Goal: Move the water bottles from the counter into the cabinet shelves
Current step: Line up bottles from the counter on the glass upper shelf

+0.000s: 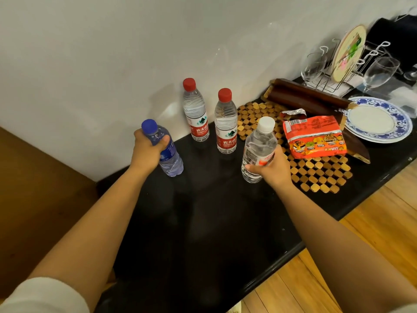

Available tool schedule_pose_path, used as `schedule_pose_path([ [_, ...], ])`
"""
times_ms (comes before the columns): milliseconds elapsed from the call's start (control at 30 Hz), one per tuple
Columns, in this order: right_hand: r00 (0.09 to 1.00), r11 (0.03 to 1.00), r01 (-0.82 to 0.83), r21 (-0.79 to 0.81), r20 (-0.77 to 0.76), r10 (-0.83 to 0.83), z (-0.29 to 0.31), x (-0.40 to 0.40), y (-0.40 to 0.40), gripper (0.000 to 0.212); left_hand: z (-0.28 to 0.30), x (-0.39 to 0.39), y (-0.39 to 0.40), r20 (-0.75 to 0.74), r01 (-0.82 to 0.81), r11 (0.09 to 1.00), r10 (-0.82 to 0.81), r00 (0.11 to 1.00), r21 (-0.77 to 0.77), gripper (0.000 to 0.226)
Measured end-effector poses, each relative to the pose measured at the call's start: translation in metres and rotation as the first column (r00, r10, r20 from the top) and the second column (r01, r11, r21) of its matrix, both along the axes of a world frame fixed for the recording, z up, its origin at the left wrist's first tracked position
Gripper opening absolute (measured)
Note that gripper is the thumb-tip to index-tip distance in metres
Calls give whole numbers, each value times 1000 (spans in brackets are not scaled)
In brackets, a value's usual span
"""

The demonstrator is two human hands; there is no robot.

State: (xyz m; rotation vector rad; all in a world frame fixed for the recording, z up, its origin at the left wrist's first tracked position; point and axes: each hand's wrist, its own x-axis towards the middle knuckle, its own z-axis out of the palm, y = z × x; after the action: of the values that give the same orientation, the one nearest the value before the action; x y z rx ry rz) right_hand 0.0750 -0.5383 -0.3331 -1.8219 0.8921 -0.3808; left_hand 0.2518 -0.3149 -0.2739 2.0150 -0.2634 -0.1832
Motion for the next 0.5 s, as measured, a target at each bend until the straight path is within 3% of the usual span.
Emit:
schedule_pose_path([
  [267, 984, 986, -116, -120, -146, 98, -9, -12, 47, 81, 1, -48, 31, -80, 89, 996, -88, 993, 4, 39],
  [500, 965, 965, -225, -135, -171, 201, -14, -13, 107, 79, 3, -95, 67, -90, 156, 985, -150, 985, 73, 52],
])
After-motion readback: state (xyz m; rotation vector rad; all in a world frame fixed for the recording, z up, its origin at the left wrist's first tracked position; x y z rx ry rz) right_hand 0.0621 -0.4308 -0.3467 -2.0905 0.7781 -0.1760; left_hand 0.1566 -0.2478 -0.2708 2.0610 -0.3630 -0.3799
